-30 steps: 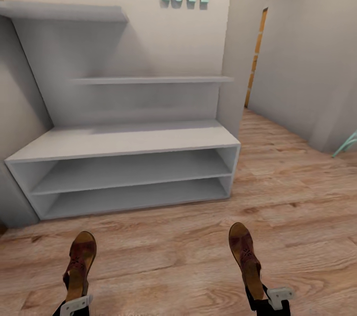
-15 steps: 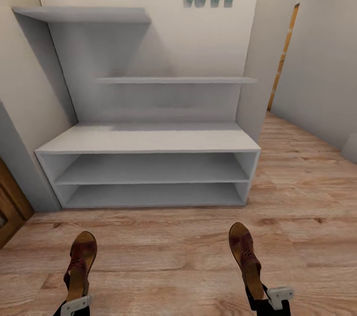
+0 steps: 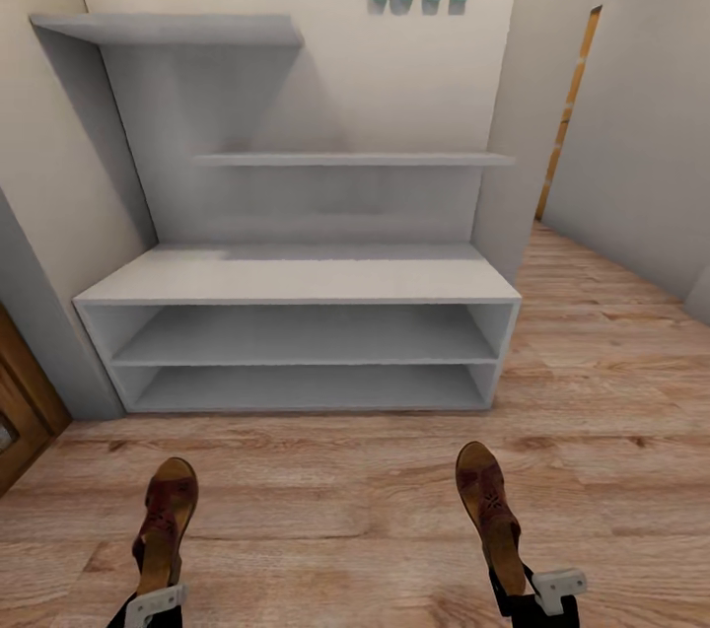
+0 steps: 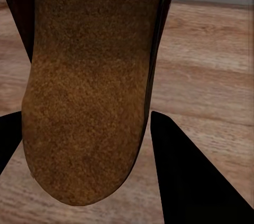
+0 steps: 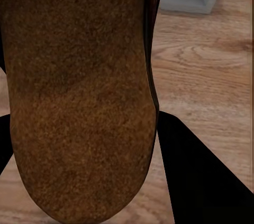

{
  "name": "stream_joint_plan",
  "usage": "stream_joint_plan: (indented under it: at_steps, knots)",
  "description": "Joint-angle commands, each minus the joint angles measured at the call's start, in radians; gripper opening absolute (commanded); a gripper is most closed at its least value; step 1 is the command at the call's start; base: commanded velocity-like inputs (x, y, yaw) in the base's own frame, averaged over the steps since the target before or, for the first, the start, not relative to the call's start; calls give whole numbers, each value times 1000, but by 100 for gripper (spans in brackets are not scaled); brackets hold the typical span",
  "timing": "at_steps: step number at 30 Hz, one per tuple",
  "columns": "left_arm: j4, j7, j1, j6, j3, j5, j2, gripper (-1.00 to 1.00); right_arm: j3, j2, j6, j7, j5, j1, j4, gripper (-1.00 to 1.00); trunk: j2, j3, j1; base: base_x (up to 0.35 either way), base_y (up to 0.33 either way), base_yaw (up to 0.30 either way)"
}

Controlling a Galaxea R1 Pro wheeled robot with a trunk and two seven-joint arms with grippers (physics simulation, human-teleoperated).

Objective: Pick up the two gym shoes and the two sandals from the corridor floor and place them onto the hallstand (shoe rack) in the corridor, making sure they are on the rack and not on the floor. Arrange them so the two gym shoes are next to each other and the two sandals are next to each other.

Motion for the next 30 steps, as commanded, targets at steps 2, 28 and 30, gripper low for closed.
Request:
stream_joint_plan:
  at_steps: [2,28,30]
  knots:
    - [1,1,-3,0,0,-3,1,-100,-7,1,-2,8,1,-1,0,-100,0,-1,0,0,0,0]
    - [-32,-69,-505,772,-9,-159,-27,-100,-236,-19,4,12,3,-1,1,-100,0,-1,0,0,0,0]
    - [-31,-93,-531,810,-14,-163,-26,-100,-238,-24,5,10,2,-1,1,-100,0,-1,0,0,0,0]
